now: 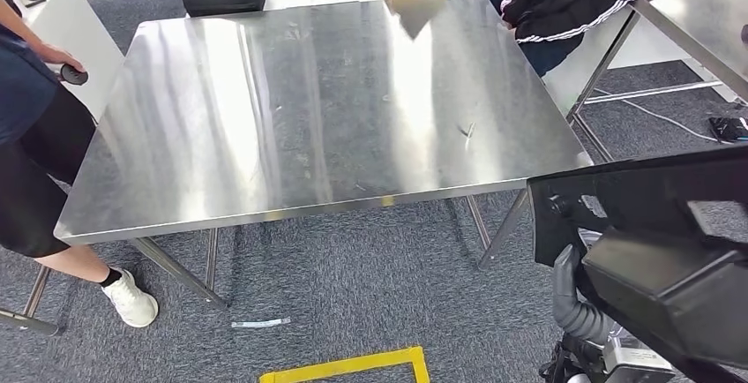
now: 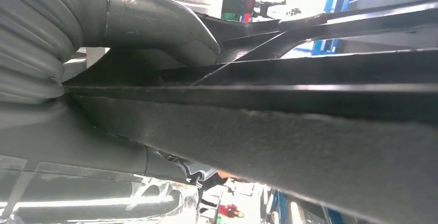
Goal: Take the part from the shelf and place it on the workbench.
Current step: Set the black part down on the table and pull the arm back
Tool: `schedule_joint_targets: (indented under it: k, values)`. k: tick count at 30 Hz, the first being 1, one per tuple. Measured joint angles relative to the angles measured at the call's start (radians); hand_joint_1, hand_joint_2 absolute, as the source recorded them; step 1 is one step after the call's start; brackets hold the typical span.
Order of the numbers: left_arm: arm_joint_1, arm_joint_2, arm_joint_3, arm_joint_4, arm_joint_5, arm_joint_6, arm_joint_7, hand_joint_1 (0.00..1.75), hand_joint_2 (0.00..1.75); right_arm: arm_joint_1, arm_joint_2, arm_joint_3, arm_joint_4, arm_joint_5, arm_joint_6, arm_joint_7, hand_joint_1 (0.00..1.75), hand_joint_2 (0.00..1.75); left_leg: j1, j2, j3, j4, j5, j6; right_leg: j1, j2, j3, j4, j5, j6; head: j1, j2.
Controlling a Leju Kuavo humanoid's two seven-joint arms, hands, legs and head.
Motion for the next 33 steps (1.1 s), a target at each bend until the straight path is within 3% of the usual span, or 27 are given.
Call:
schedule_joint_targets:
  k: [1,2,3,4,6,8,10,12,14,16,17,19,21,23,25,26,28,30,31,32,33]
  values:
    - [0.001,0.000,0.000,0.000,0.000,0.000,0.000,0.00,1.75,0.001,0.000,0.000,0.000,0.000,0.000,0.000,1.75,1.75,0.003,0.000,-0.009,-0.015,0.020,-0.002,-0.002,0.002,0.009,0.000,-0.007,0.003,0.000,0.000]
    - [0.001,0.001,0.000,0.000,0.000,0.000,0.000,0.00,1.75,0.001,0.000,0.000,0.000,0.000,0.000,0.000,1.75,1.75,0.006,0.000,0.001,-0.064,0.060,-0.004,-0.004,0.004,0.020,0.000,-0.015,0.008,0.000,0.000]
    - [0.001,0.001,0.000,0.000,0.000,0.000,0.000,0.00,1.75,0.001,0.000,0.000,0.000,0.000,0.000,0.000,1.75,1.75,0.009,0.000,0.021,-0.132,0.111,-0.004,-0.006,0.005,0.029,-0.001,-0.024,0.013,-0.001,0.000]
    - [0.001,0.002,0.000,0.000,0.000,0.000,0.000,0.00,1.75,0.001,0.001,0.000,0.000,0.000,0.000,0.000,1.75,1.75,0.008,0.000,0.040,-0.190,0.141,-0.003,-0.006,0.006,0.038,0.000,-0.032,0.019,-0.001,0.000]
    - [0.001,0.002,0.000,0.000,0.000,0.000,0.000,0.00,1.75,0.001,0.001,0.000,0.000,0.000,0.000,0.001,1.75,1.75,0.003,0.000,0.059,-0.248,0.160,0.009,-0.004,0.007,0.044,-0.003,-0.044,0.033,-0.002,0.000]
    - [0.002,0.003,0.000,0.000,0.000,0.000,0.000,0.00,1.75,0.001,0.002,0.000,-0.001,0.000,0.000,0.002,1.75,1.75,-0.004,-0.001,0.066,-0.252,0.154,0.028,-0.002,0.008,0.052,0.001,-0.045,0.050,-0.003,0.000]
    - [0.003,0.003,0.000,0.000,0.000,0.001,0.000,0.00,1.75,-0.001,0.001,0.001,-0.002,0.001,0.000,0.003,1.75,1.75,-0.005,0.000,0.088,-0.260,0.157,0.046,-0.002,0.005,0.052,0.029,-0.052,0.059,-0.001,0.000]
    - [0.001,0.003,0.000,0.000,0.001,0.002,-0.002,0.00,1.75,-0.007,0.000,0.001,-0.002,0.002,0.001,0.004,1.75,1.75,-0.006,0.000,0.108,-0.265,0.151,0.060,-0.004,0.001,0.002,0.118,-0.078,0.057,0.002,0.000]
    - [0.000,0.002,0.000,0.000,0.001,0.003,-0.003,0.00,1.75,-0.010,-0.001,0.002,-0.001,0.003,0.002,0.004,1.75,1.75,-0.010,-0.002,0.116,-0.265,0.140,0.068,-0.002,0.001,-0.083,0.237,-0.115,0.049,0.004,0.000]
    - [0.001,0.002,0.000,0.000,0.001,0.003,-0.004,0.00,1.75,-0.010,-0.002,0.002,0.001,0.003,0.002,0.005,1.75,1.75,-0.014,-0.005,0.129,-0.265,0.126,0.071,0.001,0.001,-0.134,0.268,-0.120,0.049,0.004,0.000]
    - [0.002,0.002,0.000,0.000,0.002,0.003,-0.004,0.00,1.75,-0.010,-0.002,0.002,0.002,0.003,0.002,0.005,1.75,1.75,-0.015,-0.007,0.139,-0.265,0.119,0.071,0.001,0.001,-0.134,0.234,-0.097,0.055,0.004,0.000]
    - [0.002,0.002,0.000,0.000,0.002,0.003,-0.004,0.00,1.75,-0.011,-0.002,0.002,0.002,0.003,0.002,0.005,1.75,1.75,-0.017,-0.009,0.163,-0.264,0.101,0.067,0.005,-0.001,-0.104,0.110,-0.016,0.063,0.005,0.000]
    - [0.001,0.002,0.000,0.000,0.002,0.003,-0.004,0.00,1.75,-0.014,-0.002,0.003,0.004,0.004,0.003,0.005,1.75,1.75,-0.019,-0.010,0.176,-0.265,0.084,0.057,0.013,-0.007,-0.080,0.030,0.026,0.052,0.003,0.000]
    - [0.002,0.002,0.000,0.000,0.003,0.002,-0.006,0.00,1.75,-0.016,-0.003,0.006,0.006,0.004,0.006,0.006,1.75,1.75,-0.020,-0.008,0.183,-0.261,0.077,0.047,0.020,-0.008,-0.072,0.021,0.025,0.032,0.000,0.000]
    - [0.001,0.002,0.000,0.000,0.003,0.002,-0.008,0.00,1.75,-0.019,-0.003,0.010,0.006,0.005,0.008,0.006,1.75,1.75,-0.018,-0.005,0.180,-0.235,0.071,0.039,0.011,-0.005,-0.052,0.015,0.025,0.020,-0.001,0.000]
    - [0.000,0.001,0.000,0.000,0.003,0.002,-0.009,0.00,1.75,-0.022,-0.004,0.012,0.006,0.005,0.009,0.006,1.75,1.75,-0.017,-0.005,0.164,-0.201,0.063,0.034,0.006,-0.004,-0.039,0.012,0.022,0.014,-0.001,0.000]
    - [-0.002,0.001,0.000,0.000,0.003,0.002,-0.011,0.00,1.75,-0.026,-0.003,0.015,0.006,0.004,0.009,0.006,1.75,1.75,-0.011,-0.004,0.097,-0.090,0.029,0.021,0.002,-0.004,-0.023,0.009,0.012,0.003,-0.002,0.000]
    - [-0.001,0.002,0.000,0.000,0.003,0.002,-0.011,0.00,1.75,-0.027,-0.003,0.017,0.007,0.007,0.009,0.006,1.75,1.75,-0.002,-0.004,0.016,0.009,-0.010,0.009,0.001,-0.003,-0.012,0.009,0.000,0.000,-0.003,0.000]
    - [0.000,0.002,0.000,0.000,0.002,0.001,-0.012,0.00,1.75,-0.027,-0.003,0.017,0.009,0.014,0.008,0.006,1.75,1.75,0.002,-0.003,-0.009,0.021,-0.008,0.005,0.000,-0.001,-0.004,0.009,-0.007,0.002,-0.003,0.000]
    - [0.000,0.002,0.000,0.000,-0.001,0.001,-0.012,0.00,1.75,-0.027,-0.003,0.017,0.010,0.026,0.004,0.006,1.75,1.75,0.006,-0.002,-0.016,-0.001,0.016,0.001,-0.003,0.000,0.006,0.009,-0.015,0.006,-0.003,0.000]
    - [0.001,0.003,0.000,0.000,-0.003,0.000,-0.012,0.00,1.75,-0.027,-0.004,0.019,0.011,0.043,-0.001,0.006,1.75,1.75,0.010,-0.001,-0.006,-0.053,0.059,-0.002,-0.006,0.002,0.018,0.009,-0.024,0.011,-0.003,0.000]
